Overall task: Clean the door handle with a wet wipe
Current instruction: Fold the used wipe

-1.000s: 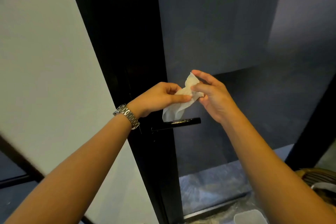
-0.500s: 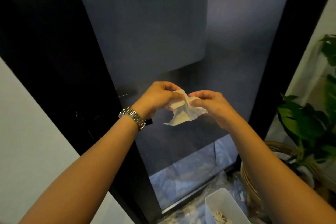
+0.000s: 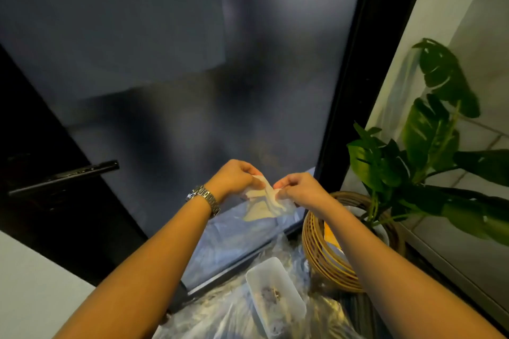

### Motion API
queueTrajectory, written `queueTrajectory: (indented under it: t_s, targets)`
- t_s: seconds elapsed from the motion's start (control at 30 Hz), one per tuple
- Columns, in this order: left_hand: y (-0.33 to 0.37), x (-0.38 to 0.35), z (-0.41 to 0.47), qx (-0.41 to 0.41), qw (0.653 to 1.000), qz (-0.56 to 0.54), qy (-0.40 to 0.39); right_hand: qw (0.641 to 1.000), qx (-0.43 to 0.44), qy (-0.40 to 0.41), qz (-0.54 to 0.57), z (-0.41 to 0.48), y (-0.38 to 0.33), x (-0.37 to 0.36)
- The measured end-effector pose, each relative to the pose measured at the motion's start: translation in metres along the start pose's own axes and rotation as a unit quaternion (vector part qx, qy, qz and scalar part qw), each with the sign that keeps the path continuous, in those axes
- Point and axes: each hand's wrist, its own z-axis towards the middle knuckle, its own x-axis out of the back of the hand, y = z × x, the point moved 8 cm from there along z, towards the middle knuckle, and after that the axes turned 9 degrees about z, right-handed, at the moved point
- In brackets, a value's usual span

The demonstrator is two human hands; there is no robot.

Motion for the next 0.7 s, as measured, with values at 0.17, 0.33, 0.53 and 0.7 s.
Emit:
queueTrajectory:
  t_s: [0.17, 0.33, 0.53, 0.7]
  targets:
    - [-0.037, -0.071, 0.020, 0.053, 0.998, -0.008, -0.029, 0.998, -0.056, -0.008, -0.016, 0.008, 0.081, 0.013]
    - [-0.071, -0.122, 0.037, 0.097, 0.994, 0.014, -0.054, 0.994, -0.104, -0.022, -0.024, 0.012, 0.135, 0.010]
    - [-0.108, -0.159, 0.047, 0.128, 0.989, 0.022, -0.068, 0.986, -0.138, -0.065, -0.070, 0.017, 0.172, -0.006]
    - [-0.127, -0.179, 0.048, 0.131, 0.988, 0.017, -0.080, 0.974, -0.159, -0.109, -0.115, 0.016, 0.192, -0.019]
